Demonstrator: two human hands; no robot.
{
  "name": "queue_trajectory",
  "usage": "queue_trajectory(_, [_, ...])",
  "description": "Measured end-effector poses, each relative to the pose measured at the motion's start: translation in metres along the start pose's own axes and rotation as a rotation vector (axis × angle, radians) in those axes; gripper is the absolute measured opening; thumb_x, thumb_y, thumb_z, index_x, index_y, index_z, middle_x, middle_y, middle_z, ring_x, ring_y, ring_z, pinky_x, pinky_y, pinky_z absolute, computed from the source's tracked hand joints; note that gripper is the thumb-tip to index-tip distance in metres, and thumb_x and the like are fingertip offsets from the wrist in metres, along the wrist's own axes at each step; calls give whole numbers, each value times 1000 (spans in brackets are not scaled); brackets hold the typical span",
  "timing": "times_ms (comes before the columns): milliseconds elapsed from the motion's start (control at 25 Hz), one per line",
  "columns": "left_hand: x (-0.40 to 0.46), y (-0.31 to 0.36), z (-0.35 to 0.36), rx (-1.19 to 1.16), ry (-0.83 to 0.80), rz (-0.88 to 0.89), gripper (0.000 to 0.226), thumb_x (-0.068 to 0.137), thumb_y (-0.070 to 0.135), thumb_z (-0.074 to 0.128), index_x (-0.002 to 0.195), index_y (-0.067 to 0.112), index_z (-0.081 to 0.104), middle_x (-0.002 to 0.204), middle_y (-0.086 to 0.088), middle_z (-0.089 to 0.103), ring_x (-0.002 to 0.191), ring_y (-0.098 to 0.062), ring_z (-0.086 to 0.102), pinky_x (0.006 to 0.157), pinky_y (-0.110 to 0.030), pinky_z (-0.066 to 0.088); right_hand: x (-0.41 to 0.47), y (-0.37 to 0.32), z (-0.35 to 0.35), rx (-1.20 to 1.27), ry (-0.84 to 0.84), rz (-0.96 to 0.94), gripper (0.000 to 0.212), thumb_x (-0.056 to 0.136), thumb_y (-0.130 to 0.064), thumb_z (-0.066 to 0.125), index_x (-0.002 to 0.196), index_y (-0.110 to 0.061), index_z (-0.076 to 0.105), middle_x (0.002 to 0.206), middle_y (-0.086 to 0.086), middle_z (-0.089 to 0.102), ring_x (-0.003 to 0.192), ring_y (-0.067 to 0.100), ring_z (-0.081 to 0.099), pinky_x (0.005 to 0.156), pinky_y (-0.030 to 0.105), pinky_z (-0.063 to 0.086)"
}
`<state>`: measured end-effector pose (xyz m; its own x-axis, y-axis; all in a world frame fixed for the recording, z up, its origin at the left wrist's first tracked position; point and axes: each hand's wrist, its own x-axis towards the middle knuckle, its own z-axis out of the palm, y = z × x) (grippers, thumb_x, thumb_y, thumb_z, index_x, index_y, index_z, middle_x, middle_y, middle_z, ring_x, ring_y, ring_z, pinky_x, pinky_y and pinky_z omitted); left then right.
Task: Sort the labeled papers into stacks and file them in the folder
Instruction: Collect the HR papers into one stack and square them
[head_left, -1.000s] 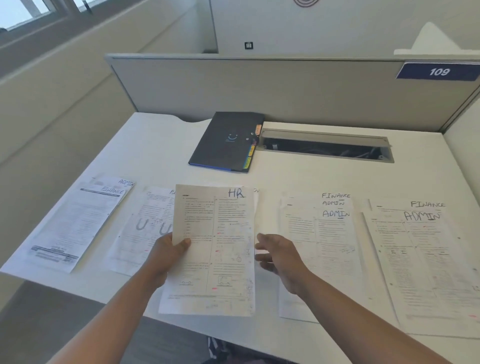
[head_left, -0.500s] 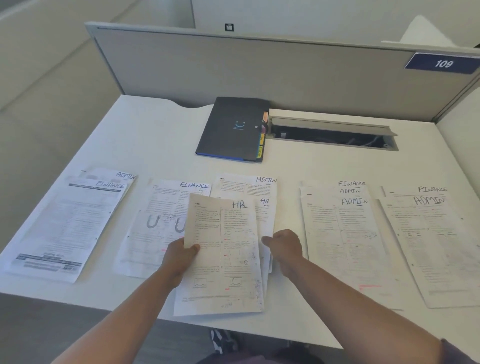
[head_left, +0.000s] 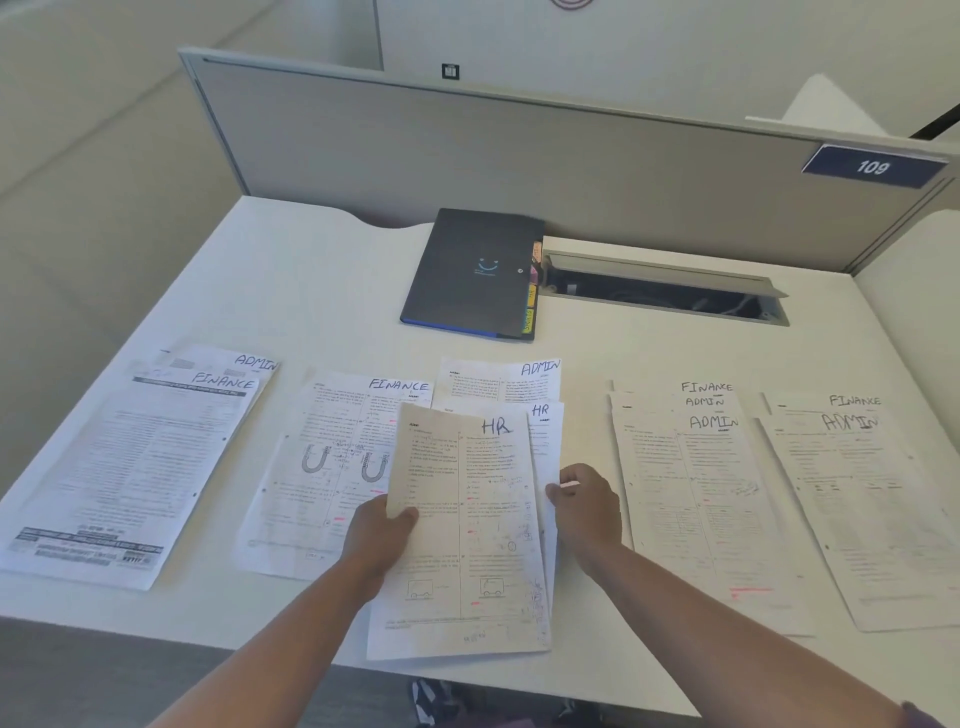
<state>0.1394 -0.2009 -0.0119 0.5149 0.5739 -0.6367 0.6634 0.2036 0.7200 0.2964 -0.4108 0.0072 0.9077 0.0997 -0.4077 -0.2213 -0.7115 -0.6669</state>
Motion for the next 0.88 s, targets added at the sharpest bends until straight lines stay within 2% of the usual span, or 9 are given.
queue_trajectory(120, [0,1,0,2,-6,-2,16,105,18,59,101,29,69,97,4,78,87,-22,75,62,-30,55,-5,0,-2,-28,28,-86,18,97,-18,60,82,-27,54,83,-9,68,67,17,60,60,31,45])
queue_trajectory(240, [0,1,-2,-16,-20,-10,15,105,18,59,103,28,70,98,4,78,88,-22,75,63,-31,56,-9,-3,1,-1,111,-169,17,97,-12,63,85,-21,56,101,-5,60,83,18,60,72,34,49])
queue_trajectory(280, [0,2,-4,-34,-26,-16,14,105,18,60,104,28,70,100,3,78,90,-23,76,65,-32,57,-9,-4,1,17,134,-186,17,98,-11,61,85,-20,54,100,-4,57,84,18,59,72,35,48])
queue_trajectory(400, [0,4,-14,-92,-24,-13,12,105,18,62,106,27,71,101,3,79,91,-25,76,67,-35,60,-10,-9,-3,127,107,-157,19,103,-15,51,85,-19,45,75,-2,54,64,21,50,58,35,44])
queue_trajectory(440, [0,7,-18,-104,-13,-3,12,104,19,62,105,27,71,98,3,80,89,-25,77,65,-35,60,-9,-12,-7,149,107,-155,18,104,-17,50,86,-20,47,74,-1,56,63,22,50,55,35,44])
queue_trajectory(520, [2,16,-29,-125,12,30,12,103,19,64,100,29,71,93,6,80,85,-23,77,60,-33,60,-3,-20,-22,168,139,-175,16,105,-18,51,91,-22,55,82,2,64,70,25,56,61,39,50])
queue_trajectory(640, [7,33,-51,-151,38,81,9,102,20,67,100,27,73,95,2,81,87,-27,78,66,-38,62,10,-35,-50,227,214,-190,16,105,-17,53,97,-21,66,85,-1,68,79,25,62,70,38,52])
queue_trajectory(760, [12,47,-72,-169,60,117,8,102,19,68,102,25,74,94,0,81,86,-30,78,67,-40,63,21,-47,-78,258,270,-213,17,104,-18,53,97,-18,69,81,-5,66,73,22,59,64,31,46])
queue_trajectory(880, [16,57,-84,-158,92,157,10,102,17,67,101,25,73,95,0,80,86,-29,77,67,-38,61,26,-59,-101,296,303,-234,18,104,-17,53,92,-16,67,80,-3,65,70,20,56,62,29,44])
